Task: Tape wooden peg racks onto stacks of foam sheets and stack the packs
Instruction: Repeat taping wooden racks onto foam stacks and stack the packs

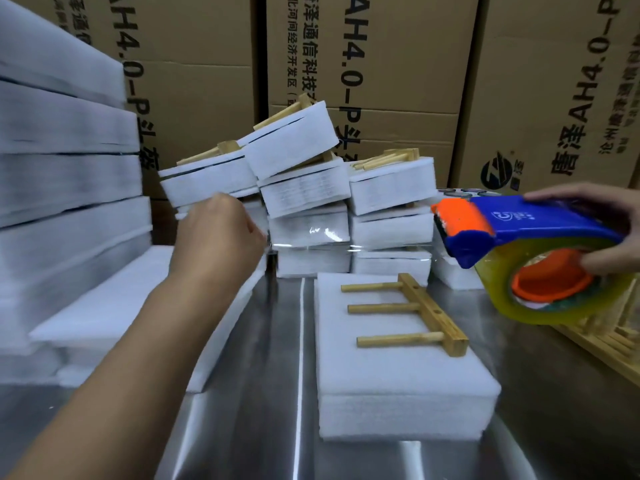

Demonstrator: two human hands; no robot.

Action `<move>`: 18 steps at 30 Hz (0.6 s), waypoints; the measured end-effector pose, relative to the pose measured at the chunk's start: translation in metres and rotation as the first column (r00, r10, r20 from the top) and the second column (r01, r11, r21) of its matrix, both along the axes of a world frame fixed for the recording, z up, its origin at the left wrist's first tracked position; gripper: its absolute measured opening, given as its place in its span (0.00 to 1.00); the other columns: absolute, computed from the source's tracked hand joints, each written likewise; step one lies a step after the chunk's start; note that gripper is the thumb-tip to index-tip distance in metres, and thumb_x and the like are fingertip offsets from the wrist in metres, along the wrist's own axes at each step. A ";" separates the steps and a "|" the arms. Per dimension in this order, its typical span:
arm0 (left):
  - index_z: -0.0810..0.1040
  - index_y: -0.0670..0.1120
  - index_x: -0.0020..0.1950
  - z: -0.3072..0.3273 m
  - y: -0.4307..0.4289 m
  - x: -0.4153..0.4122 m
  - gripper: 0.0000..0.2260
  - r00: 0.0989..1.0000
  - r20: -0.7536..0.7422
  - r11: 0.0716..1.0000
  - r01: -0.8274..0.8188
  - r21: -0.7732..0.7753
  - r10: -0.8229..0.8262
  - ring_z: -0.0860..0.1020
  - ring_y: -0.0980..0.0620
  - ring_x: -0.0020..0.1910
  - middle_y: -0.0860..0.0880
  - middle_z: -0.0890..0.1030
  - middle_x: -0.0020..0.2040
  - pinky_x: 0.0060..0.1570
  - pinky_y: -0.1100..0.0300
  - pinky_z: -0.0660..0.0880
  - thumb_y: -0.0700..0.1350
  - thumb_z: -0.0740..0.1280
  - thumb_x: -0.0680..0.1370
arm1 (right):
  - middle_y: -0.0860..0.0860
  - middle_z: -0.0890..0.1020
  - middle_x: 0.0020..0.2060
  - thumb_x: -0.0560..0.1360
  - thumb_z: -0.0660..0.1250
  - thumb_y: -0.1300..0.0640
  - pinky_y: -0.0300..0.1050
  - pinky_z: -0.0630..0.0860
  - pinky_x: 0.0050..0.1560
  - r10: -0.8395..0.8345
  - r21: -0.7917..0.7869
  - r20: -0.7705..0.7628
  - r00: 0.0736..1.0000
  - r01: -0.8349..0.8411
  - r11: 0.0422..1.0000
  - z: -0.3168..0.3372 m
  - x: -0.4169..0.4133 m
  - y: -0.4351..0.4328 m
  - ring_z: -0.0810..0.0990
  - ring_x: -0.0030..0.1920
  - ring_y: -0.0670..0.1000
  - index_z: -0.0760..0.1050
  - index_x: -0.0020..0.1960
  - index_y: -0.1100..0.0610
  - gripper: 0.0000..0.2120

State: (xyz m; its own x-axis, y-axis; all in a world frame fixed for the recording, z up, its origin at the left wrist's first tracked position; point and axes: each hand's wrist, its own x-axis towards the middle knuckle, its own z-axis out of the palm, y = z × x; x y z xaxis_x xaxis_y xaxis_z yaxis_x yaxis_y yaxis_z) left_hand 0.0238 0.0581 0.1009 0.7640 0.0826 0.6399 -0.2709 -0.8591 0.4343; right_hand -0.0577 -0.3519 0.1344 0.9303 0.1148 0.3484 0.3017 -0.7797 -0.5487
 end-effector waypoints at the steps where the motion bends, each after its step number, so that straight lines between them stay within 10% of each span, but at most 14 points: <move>1: 0.81 0.37 0.41 -0.003 -0.002 0.001 0.06 1.000 -0.016 0.998 -0.007 0.069 0.008 0.78 0.40 0.40 0.39 0.82 0.40 0.40 0.51 0.78 0.38 0.66 0.74 | 0.39 0.76 0.58 0.53 0.78 0.60 0.51 0.82 0.39 -0.003 -0.010 -0.007 1.000 0.003 1.000 -0.001 0.000 0.002 0.81 0.51 0.48 0.71 0.63 0.32 0.44; 6: 0.67 0.43 0.32 -0.017 -0.008 -0.005 0.12 0.991 -0.070 0.922 -0.077 0.380 0.112 0.70 0.43 0.35 0.40 0.76 0.39 0.35 0.54 0.70 0.35 0.63 0.75 | 0.30 0.74 0.54 0.60 0.80 0.65 0.46 0.81 0.41 -0.004 -0.063 -0.010 1.000 0.003 0.998 -0.009 0.003 0.007 0.80 0.51 0.44 0.69 0.64 0.31 0.43; 10: 0.74 0.45 0.55 -0.044 -0.025 -0.015 0.10 0.975 -0.154 0.754 -0.020 0.657 0.160 0.76 0.45 0.56 0.46 0.76 0.56 0.41 0.58 0.66 0.35 0.61 0.76 | 0.30 0.74 0.53 0.59 0.77 0.64 0.35 0.79 0.37 0.009 -0.087 -0.022 1.000 -0.011 0.996 -0.017 0.006 0.011 0.79 0.49 0.39 0.70 0.63 0.31 0.42; 18: 0.74 0.43 0.61 -0.089 -0.050 -0.005 0.13 0.859 -0.494 0.761 0.228 0.608 0.137 0.74 0.46 0.61 0.45 0.76 0.62 0.52 0.57 0.72 0.36 0.57 0.79 | 0.36 0.79 0.50 0.52 0.76 0.52 0.42 0.81 0.37 0.049 0.056 -0.219 0.974 -0.038 0.998 -0.051 0.008 0.005 0.83 0.49 0.47 0.70 0.63 0.32 0.41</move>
State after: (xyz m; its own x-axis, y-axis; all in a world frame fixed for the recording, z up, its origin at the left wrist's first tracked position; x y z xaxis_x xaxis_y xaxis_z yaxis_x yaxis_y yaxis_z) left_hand 0.0186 0.0080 0.0115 0.9687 -0.2381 0.0708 -0.2289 -0.9663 -0.1181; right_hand -0.0497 -0.3470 0.0836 0.9793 0.1445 0.1417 0.2020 -0.7378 -0.6441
